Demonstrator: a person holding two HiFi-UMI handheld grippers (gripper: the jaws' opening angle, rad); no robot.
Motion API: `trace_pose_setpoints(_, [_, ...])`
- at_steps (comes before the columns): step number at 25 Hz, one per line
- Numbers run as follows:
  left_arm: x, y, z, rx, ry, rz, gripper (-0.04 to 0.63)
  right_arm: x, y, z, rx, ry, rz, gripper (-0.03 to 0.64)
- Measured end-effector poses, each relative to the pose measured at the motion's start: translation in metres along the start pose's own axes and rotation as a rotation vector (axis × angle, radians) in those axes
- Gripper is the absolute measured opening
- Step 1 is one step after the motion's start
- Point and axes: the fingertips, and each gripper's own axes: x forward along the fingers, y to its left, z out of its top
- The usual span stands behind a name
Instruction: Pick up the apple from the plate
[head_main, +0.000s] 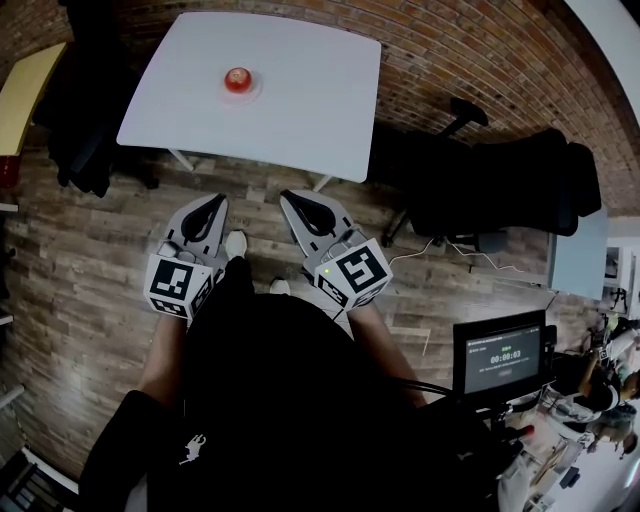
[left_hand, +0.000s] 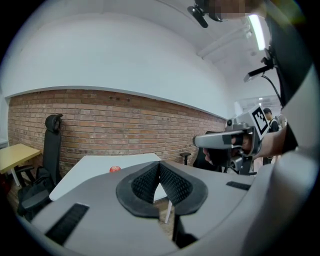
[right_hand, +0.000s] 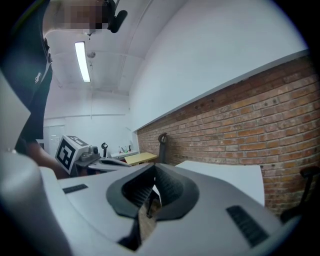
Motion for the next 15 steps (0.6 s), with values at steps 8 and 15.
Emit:
trace_pose_setpoints(8, [0.037,0.056,0.016,-0.029,-0.014,-0.056,0.006,0.059,-0.024,0.011,-0.004,0.009,-0.037,0.003])
trace_pose_setpoints(15, [0.061,0.104,0.028,-0.015,-0.016,-0.106,0.006,0.104,-0.039,0.025,-0.018,0.016,-0.084,0.003])
